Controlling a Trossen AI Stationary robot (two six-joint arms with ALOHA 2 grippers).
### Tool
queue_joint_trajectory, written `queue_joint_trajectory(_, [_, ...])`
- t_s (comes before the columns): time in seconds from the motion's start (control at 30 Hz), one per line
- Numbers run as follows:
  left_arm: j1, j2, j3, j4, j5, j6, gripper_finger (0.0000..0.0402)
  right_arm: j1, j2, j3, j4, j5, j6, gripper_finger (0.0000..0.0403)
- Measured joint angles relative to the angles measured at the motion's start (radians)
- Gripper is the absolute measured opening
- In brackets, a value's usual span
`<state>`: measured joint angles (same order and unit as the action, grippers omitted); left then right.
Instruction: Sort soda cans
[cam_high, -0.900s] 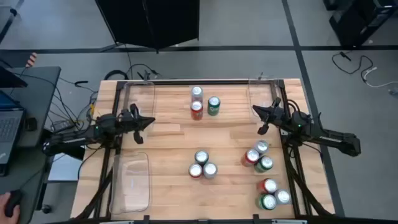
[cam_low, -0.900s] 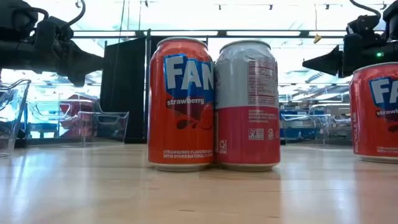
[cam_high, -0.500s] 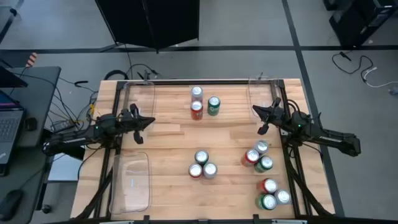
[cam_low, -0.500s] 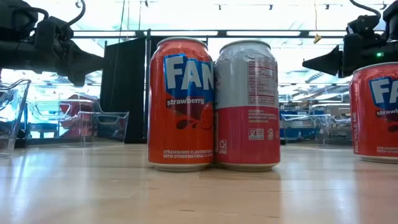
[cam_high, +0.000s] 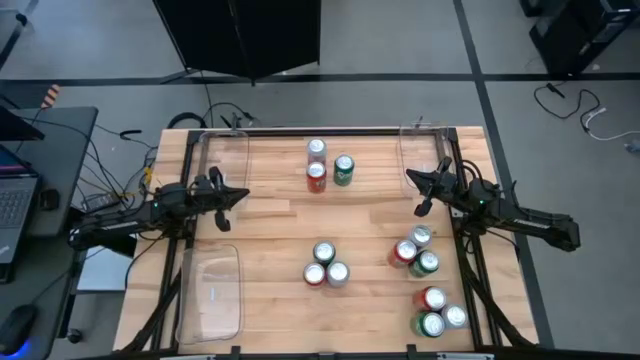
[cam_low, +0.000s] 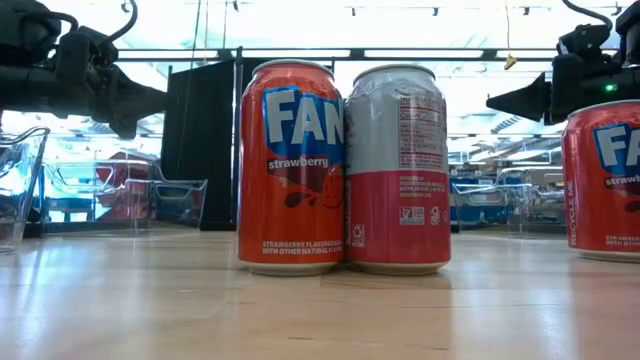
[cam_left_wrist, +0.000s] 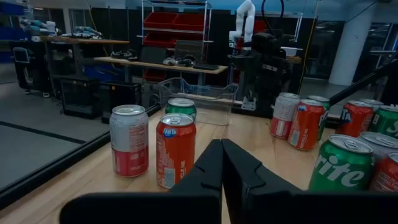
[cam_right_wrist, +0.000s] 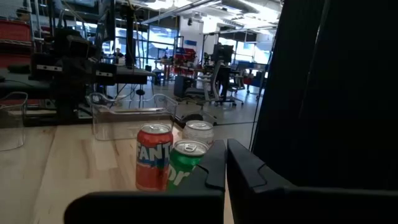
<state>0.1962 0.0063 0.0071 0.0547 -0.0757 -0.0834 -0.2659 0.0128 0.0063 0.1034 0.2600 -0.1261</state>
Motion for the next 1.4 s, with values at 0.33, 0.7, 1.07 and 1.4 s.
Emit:
queue_joint_trajectory(0.33, [0.000, 0.000, 0.000, 0.069, -0.035, 0.001, 0.0004, 0.000, 0.000, 0.000, 0.000, 0.000, 0.000, 0.0003])
queue_joint_trajectory(0.7, [0.000, -0.001, 0.000, 0.176, -0.036, -0.003, 0.0004, 0.000, 0.000, 0.000, 0.000, 0.000, 0.000, 0.0003])
queue_joint_trajectory(1.07, [0.000, 0.036, 0.000, 0.247, -0.015, -0.051, 0.0003, 0.000, 0.000, 0.000, 0.000, 0.000, 0.000, 0.0003])
queue_joint_trajectory(1.4, [0.000, 0.368, 0.120, 0.335, 0.018, -0.053, 0.0001, 0.000, 0.000, 0.000, 0.000, 0.000, 0.000, 0.0003])
